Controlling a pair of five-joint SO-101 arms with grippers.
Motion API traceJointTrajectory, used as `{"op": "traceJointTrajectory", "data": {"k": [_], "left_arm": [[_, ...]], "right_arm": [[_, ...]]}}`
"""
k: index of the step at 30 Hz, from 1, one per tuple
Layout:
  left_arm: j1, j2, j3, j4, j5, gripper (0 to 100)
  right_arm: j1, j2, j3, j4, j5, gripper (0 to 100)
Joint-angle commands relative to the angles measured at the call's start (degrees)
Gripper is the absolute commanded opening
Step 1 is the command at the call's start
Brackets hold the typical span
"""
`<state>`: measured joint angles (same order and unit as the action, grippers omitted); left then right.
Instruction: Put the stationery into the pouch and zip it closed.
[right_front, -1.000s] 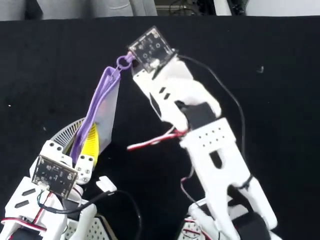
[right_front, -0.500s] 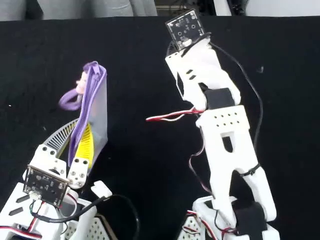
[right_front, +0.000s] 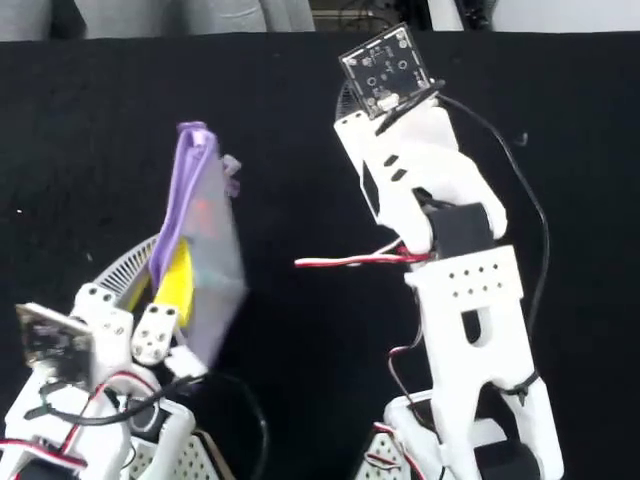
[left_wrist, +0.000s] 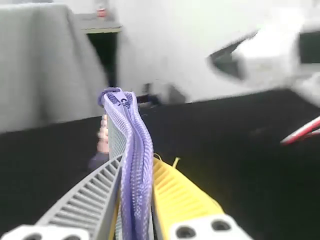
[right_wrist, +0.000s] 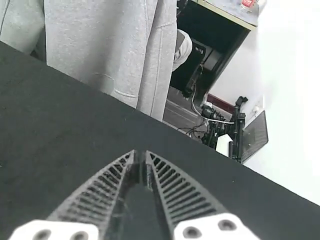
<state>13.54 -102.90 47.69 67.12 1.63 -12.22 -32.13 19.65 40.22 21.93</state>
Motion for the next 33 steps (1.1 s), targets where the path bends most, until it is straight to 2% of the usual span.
{"op": "traceJointTrajectory", "data": {"k": [1, 4, 10, 19, 21, 26, 33], "left_arm": [[8.22, 5.98, -6.02, -1.41, 6.07, 3], [7.52, 12.40, -5.58, -5.27, 6.24, 3], [-2.33, 25.14, -4.35, -16.79, 6.51, 3], [-10.07, 40.97, 12.09, -42.81, 6.07, 3], [-11.65, 43.43, 13.41, -44.75, 6.07, 6], [-15.08, 45.80, 13.93, -43.52, 6.07, 25], [-18.77, 45.80, 13.93, -43.69, 6.07, 28]], "right_arm": [[-0.79, -1.10, -2.95, 0.09, 0.09, 1.5], [-0.79, -0.40, -2.95, 0.09, 0.09, 1.5], [-0.79, -0.48, -1.98, -0.18, 0.00, 1.5], [-2.11, -0.31, -1.80, 0.00, 0.00, 1.5], [-2.11, -0.31, -1.80, 0.00, 0.00, 1.5], [-2.11, -0.22, -1.71, 0.00, 0.00, 1.5], [-2.11, -0.22, -1.01, -0.26, 0.00, 1.5]]}}
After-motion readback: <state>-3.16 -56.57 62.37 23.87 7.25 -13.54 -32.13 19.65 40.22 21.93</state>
